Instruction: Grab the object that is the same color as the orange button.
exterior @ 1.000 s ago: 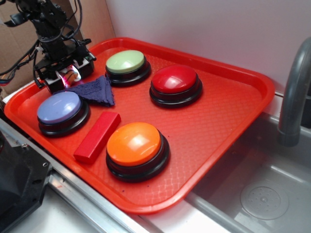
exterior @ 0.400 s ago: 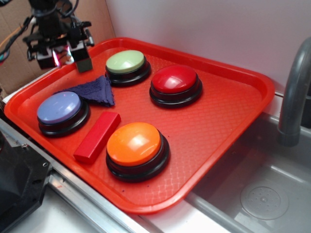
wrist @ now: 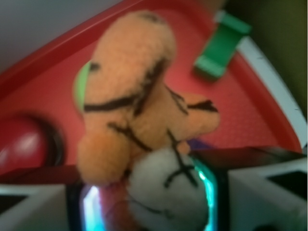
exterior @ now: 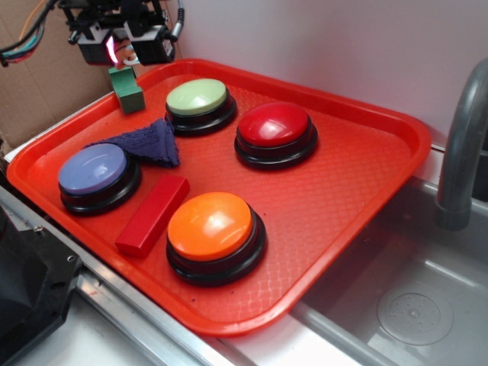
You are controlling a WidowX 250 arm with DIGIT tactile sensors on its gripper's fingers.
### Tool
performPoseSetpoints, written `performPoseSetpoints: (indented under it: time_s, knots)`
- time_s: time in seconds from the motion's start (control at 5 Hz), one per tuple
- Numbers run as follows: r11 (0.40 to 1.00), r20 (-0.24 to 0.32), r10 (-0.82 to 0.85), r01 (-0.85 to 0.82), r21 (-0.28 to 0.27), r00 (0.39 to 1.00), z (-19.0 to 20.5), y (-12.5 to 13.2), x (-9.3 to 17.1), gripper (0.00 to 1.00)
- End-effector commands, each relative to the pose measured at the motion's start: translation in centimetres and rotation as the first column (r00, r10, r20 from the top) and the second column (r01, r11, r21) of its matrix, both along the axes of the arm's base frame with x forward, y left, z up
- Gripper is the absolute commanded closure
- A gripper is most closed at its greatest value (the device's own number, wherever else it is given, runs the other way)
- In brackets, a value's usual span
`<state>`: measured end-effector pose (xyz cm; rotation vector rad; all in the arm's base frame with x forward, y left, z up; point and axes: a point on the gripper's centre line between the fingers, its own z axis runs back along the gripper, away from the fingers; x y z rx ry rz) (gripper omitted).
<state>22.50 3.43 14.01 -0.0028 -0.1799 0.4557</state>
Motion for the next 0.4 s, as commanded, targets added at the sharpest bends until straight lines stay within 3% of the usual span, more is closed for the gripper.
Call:
performPoseSetpoints:
  time_s: [0.0, 0.2]
  knots:
    - [0.983, 0.067, -0.185, 0.185, -0.001, 0.981, 3.11, -1.2, -1.99, 1.0]
    - [0.983, 0.049, -0.185, 0.184, 0.018, 0.982, 2.76, -0.55, -1.36, 1.0]
